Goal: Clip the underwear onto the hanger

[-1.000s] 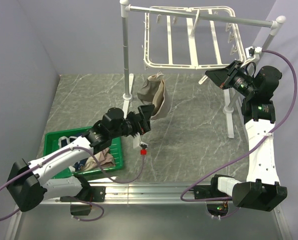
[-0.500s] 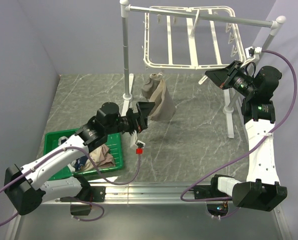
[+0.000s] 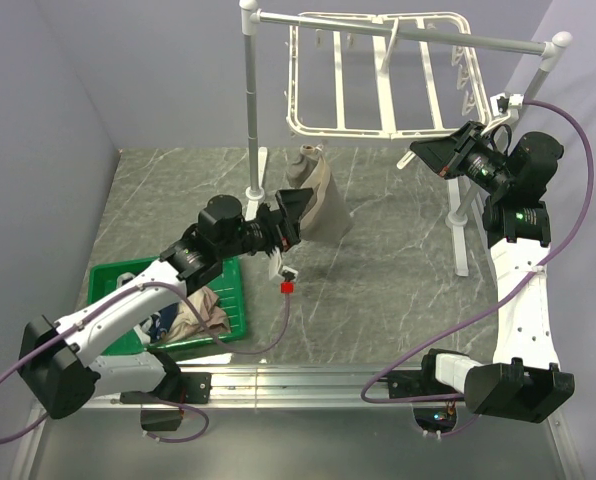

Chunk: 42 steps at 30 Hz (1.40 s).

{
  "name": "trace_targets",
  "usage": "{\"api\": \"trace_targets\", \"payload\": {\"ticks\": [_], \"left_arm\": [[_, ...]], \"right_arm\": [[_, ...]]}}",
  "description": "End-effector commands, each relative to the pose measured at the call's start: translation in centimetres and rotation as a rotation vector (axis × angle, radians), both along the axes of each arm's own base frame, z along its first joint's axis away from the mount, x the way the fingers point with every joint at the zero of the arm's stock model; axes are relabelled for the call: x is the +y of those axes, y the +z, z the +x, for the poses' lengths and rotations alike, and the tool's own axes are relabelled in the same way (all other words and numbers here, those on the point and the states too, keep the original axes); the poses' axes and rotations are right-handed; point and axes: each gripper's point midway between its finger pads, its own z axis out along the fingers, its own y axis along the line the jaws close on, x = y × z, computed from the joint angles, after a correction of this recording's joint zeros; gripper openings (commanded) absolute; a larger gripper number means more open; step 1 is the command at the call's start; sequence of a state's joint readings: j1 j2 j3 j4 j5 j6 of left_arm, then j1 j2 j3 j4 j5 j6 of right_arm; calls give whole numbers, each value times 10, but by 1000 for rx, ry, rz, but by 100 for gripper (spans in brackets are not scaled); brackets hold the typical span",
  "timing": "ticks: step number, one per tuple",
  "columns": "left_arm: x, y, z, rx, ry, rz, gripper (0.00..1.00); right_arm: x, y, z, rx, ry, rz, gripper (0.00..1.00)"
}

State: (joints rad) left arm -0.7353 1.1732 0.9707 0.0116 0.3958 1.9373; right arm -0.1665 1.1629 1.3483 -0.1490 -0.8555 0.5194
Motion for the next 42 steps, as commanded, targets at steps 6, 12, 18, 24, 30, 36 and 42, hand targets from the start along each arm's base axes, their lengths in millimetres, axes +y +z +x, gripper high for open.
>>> {"api": "trace_targets", "payload": {"ticks": [6,12,18,24,30,36,42], "left_arm": [[8,54,15,-152,5,-91,99],[15,71,10,-151,-40,-108,97],[15,76,20,-207,-57,-107,96],[3,70,32,-277,-86,-76,97],[-6,65,35,-330,-117,-65,97],[-11,63,27,-346,-153,-48,97],[-17,58,18,-354,-184,-11,97]], "right_arm": [[3,-2,-5,-8,30,-3,0],[3,-3,-4,-8,32,-3,0],[4,-3,-4,-8,32,5,0],[4,-2,-4,-9,32,3,0],[3,-3,-3,-5,29,3,0],[4,-5,-3,-2,34,7,0],[4,-5,-2,0,35,8,0]]}}
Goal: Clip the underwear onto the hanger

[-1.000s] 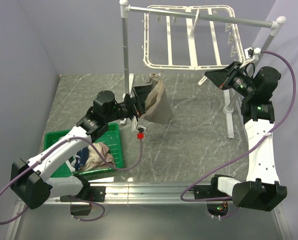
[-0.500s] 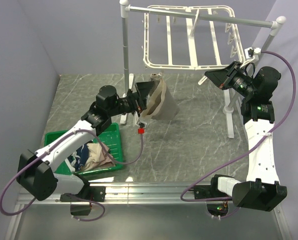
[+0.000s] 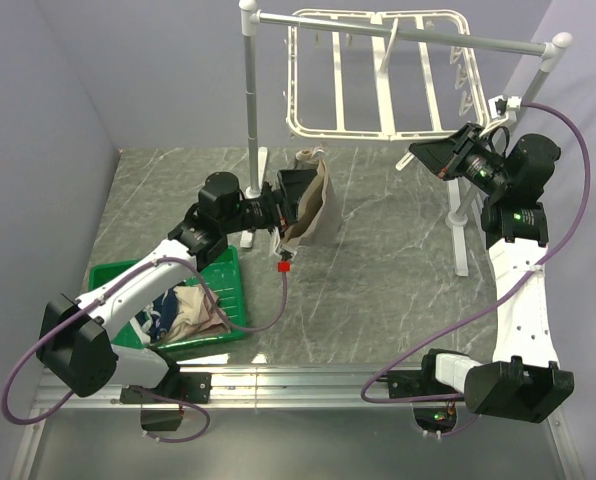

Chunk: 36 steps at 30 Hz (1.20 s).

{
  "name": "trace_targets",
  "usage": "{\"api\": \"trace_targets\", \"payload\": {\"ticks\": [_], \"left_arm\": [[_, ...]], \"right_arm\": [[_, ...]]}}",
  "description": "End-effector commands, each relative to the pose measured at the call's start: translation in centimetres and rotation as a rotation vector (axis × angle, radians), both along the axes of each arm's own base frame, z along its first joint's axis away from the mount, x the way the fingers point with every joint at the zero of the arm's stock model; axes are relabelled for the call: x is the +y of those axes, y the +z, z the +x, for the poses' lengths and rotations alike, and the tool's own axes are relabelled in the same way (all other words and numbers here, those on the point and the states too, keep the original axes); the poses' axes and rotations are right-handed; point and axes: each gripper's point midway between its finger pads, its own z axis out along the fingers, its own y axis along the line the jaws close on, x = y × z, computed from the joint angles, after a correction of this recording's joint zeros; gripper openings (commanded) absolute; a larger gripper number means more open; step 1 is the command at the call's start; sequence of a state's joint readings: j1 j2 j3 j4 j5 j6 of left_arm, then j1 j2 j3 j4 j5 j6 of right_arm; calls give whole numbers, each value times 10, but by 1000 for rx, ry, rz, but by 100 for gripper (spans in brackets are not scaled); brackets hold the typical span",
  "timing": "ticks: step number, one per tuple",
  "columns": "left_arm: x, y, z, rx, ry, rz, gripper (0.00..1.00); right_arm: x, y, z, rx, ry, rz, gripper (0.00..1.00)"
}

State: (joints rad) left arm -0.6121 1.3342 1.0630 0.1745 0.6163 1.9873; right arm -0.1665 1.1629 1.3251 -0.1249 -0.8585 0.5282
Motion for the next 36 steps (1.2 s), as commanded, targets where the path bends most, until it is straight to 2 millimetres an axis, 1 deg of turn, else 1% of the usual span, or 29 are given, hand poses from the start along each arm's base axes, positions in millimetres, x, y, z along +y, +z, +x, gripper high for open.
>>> {"api": "trace_targets", "payload": {"ticks": [1,3,4,5,8,13,15,20,23,24,25,27,28,29,32,33,34,36], "left_arm": [[-7,34,-20,-262,-73,50,98],[-7,32,-19,-267,-71,68,98],[-9,26,-18,-263,-73,88,98],[-8,28,-17,-266,-61,96,98],[-10,19,-11,-261,-42,156,97],[-18,17,-8,-295,-36,182,98],[-20,10,-8,-286,-36,209,98],[-28,1,-11,-292,-33,252,99],[-29,-4,-17,-307,-42,289,99],[-29,-11,-20,-305,-51,325,99],[-31,-11,-23,-307,-57,340,99],[-30,-15,-23,-319,-36,391,99],[-31,-21,-27,-302,-45,429,99],[-29,-23,-24,-303,-19,458,99],[-32,-32,-28,-281,-19,534,99],[-30,-33,-25,-290,5,557,99],[-32,-40,-26,-281,0,589,99],[-31,-43,-24,-273,10,623,99]], "right_arm": [[3,0,-4,-8,31,-1,0],[3,0,-5,-5,31,0,0],[4,0,-5,-6,32,-1,0],[3,0,-4,-5,31,-1,0],[3,-1,-4,-3,32,-1,0],[3,-4,-3,3,32,0,0],[4,-5,-3,6,35,0,0],[4,-6,-3,7,37,-1,0],[4,-7,-3,10,40,0,0],[4,-6,-3,7,40,-2,0],[4,-6,-3,7,40,-2,0],[4,-6,-3,8,41,0,0],[4,-7,-2,12,41,2,0],[4,-7,-3,11,41,4,0],[4,-7,-3,12,41,10,0],[4,-8,-2,14,41,12,0],[5,-8,-3,15,43,14,0],[5,-9,-3,13,44,14,0]]}}
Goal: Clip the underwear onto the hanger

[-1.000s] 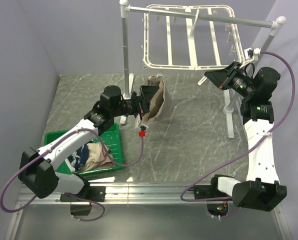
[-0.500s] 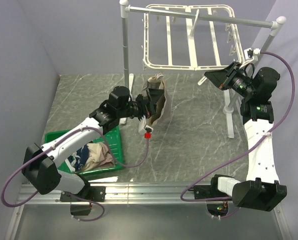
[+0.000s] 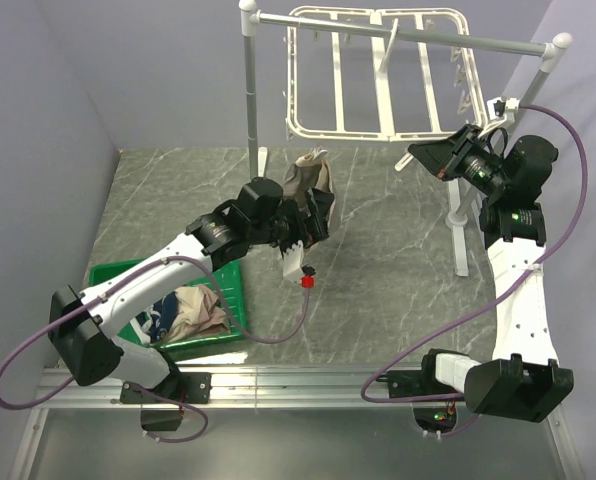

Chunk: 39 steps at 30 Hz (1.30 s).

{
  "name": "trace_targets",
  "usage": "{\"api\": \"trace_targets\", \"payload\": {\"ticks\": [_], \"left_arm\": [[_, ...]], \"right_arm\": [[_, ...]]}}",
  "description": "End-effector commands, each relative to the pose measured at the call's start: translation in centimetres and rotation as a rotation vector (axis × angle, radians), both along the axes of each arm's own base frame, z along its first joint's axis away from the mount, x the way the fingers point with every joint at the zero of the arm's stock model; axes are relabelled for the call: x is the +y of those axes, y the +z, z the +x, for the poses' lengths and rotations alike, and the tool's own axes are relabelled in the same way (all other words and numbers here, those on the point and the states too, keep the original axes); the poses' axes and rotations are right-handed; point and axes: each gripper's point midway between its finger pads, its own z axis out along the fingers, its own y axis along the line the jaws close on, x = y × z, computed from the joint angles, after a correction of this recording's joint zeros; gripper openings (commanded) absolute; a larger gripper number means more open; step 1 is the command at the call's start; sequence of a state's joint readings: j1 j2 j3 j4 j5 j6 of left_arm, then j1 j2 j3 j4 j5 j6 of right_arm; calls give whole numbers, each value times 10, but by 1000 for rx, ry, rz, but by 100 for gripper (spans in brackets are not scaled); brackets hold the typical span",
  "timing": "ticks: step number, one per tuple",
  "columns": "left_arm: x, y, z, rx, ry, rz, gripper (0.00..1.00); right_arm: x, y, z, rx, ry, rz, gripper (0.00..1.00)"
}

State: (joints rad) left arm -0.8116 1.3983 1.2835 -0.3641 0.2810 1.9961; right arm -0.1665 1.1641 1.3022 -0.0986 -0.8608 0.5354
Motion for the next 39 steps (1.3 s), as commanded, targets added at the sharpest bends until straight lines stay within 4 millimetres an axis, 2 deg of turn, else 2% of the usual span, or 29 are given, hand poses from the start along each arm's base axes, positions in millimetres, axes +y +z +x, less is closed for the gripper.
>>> {"api": "trace_targets", "payload": {"ticks": [1,7,15,22,25,32,39], "left_arm": [[-10,7,-2,-426,-221,338,99],[-23,-14,-4,-415,-236,388,99],[-45,-28,-7,-427,-257,398,99],[-44,-46,-12,-396,-270,440,94],[-45,-55,-16,-370,-292,441,96],[-59,-53,-14,-374,-309,400,99],[-52,-45,-25,-385,-308,418,99]], "right_arm": [[5,-4,-5,12,41,7,0],[5,-7,-5,17,48,7,0],[6,-10,-6,21,60,5,0],[7,-12,-5,26,63,6,0],[6,-15,-4,32,62,7,0],[6,-17,-5,36,67,6,0],[6,-24,-5,47,68,4,0]]}}
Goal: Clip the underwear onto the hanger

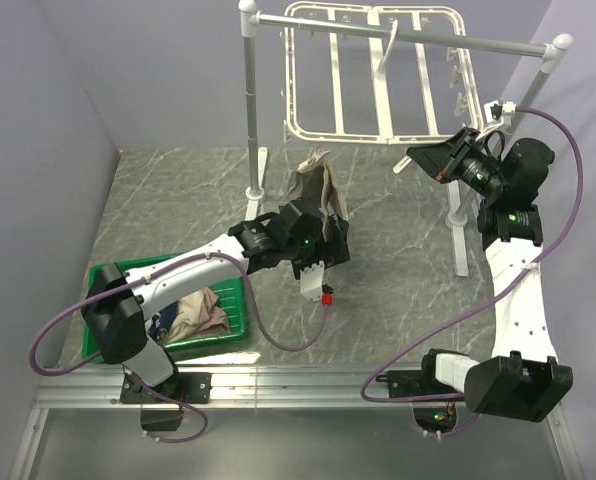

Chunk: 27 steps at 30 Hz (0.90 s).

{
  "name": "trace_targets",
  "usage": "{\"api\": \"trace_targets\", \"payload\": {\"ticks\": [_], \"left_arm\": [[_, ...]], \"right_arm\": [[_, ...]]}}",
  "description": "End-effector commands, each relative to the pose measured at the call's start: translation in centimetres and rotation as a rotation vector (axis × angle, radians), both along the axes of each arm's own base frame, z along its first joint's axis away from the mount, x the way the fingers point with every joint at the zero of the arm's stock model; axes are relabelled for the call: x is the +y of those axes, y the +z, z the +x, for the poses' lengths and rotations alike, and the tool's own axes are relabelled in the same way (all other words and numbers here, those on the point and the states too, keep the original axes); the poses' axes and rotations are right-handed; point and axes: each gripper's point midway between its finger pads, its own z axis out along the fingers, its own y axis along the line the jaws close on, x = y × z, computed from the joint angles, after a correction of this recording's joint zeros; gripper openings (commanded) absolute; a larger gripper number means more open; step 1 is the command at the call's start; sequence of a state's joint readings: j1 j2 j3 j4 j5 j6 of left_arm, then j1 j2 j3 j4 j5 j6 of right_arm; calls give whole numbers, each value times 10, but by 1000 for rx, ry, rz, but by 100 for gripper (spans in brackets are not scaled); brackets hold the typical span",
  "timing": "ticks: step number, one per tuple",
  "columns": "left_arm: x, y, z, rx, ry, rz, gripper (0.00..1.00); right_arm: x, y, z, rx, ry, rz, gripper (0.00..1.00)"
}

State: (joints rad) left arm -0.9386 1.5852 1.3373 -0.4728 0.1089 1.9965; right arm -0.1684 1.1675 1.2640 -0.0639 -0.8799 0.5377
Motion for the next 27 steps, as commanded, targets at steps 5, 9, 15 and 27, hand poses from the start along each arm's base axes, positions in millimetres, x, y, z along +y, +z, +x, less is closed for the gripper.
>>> {"api": "trace_targets", "payload": {"ticks": [5,9,15,27], "left_arm": [[-21,48,-19,-430,-376,149,98],[-22,59,-25,-437,-381,130,99],[-17,61,-27,-431,-360,151,96],[-15,71,-31,-418,-344,129,96]], "right_arm": [[6,-12,-6,37,57,5,0],[5,-14,-6,41,54,4,0],[5,-14,-7,38,57,6,0],[5,-16,-4,49,59,18,0]]}}
